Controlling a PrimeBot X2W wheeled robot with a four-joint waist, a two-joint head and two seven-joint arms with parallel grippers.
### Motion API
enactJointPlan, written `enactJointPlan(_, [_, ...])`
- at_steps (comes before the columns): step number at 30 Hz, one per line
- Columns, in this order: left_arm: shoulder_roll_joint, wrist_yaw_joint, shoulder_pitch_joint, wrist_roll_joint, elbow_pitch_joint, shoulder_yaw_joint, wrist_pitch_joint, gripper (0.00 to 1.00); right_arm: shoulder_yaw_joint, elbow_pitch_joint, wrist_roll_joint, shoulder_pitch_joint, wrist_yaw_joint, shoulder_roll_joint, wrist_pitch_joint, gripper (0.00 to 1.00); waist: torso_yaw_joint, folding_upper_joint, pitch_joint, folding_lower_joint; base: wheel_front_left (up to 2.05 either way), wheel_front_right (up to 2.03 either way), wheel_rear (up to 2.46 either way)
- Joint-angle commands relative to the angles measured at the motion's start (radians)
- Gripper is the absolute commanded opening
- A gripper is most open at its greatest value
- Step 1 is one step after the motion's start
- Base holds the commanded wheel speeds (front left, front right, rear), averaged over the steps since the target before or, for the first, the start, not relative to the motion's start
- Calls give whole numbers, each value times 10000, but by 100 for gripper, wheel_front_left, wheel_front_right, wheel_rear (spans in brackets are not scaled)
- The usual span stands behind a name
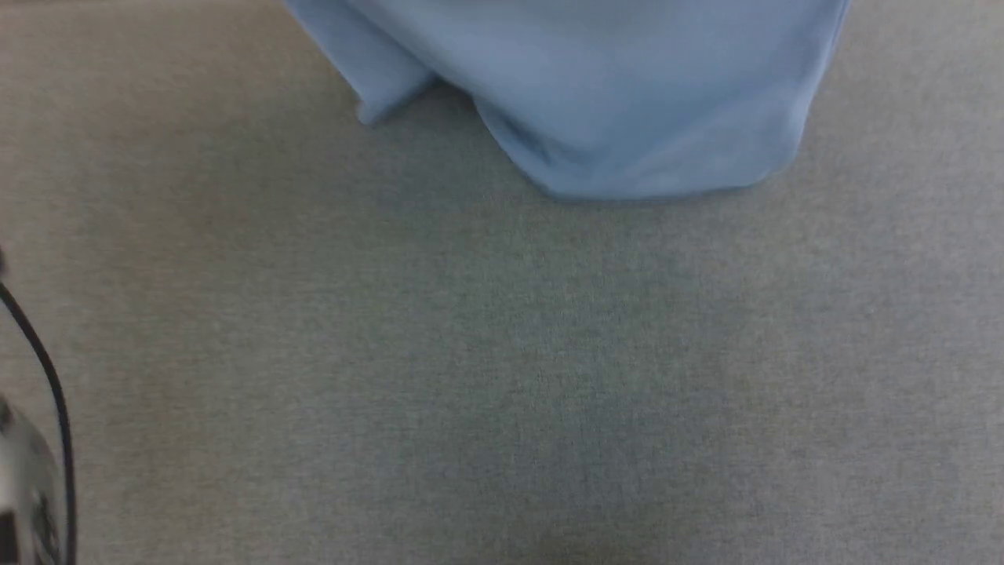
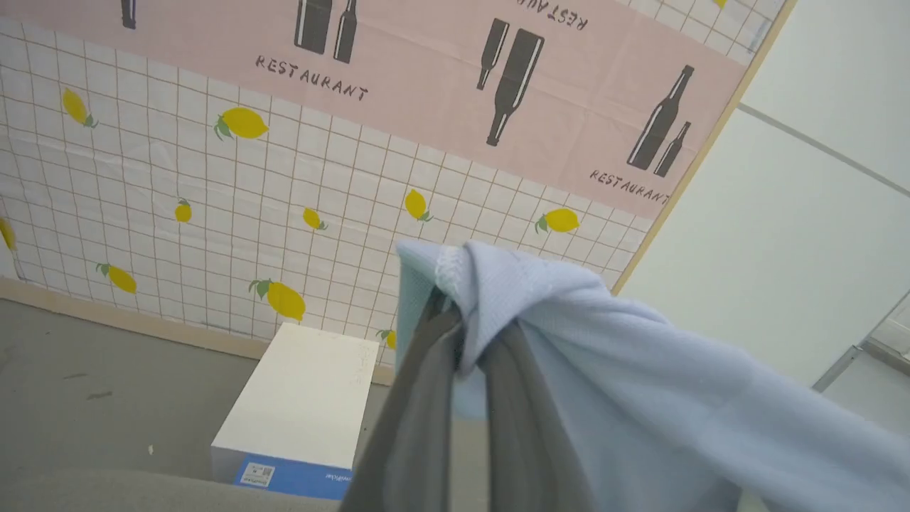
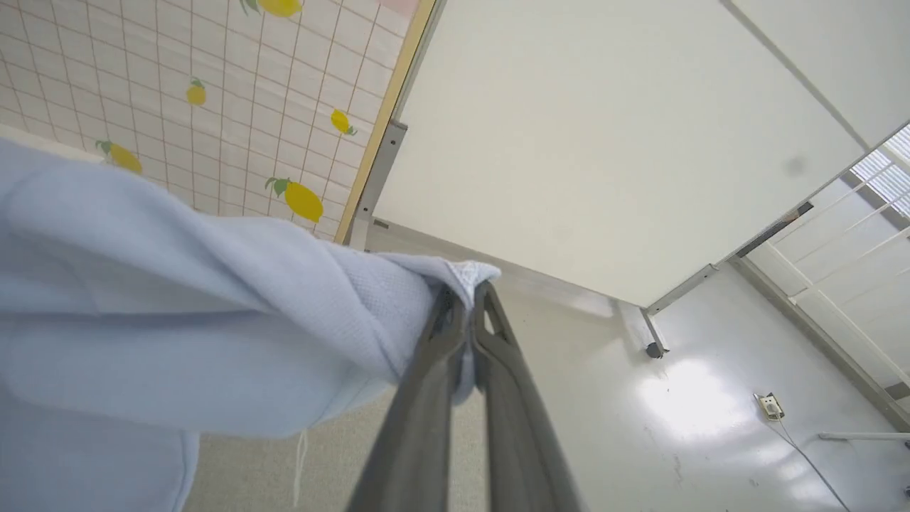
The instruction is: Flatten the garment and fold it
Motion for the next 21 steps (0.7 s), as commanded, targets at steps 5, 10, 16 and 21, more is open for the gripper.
enactJointPlan(5, [-149,62,-2316,45,893,516,-1600,0,-64,1074,-997,-2455,-15,638,-1993,0,-363,0,1784,-2,0,0,0])
enactJointPlan(10, [-480,-334,-3419,-383,1465,1034,-3014,0,-351,1865,-1664,-3842,-15,986,-3882,0,-276,0,1810,-2,0,0,0])
enactJointPlan(16, [-569,-897,-2764,-471,2566,786,-3156,0,-330,3301,-1680,-3620,-15,1224,-4246,0,-38,0,1312,-2,0,0,0])
enactJointPlan(21, [-350,-1444,-636,-212,3411,267,-2702,0,64,4051,-802,-1531,-15,1179,-3824,0,72,0,431,-2,0,0,0])
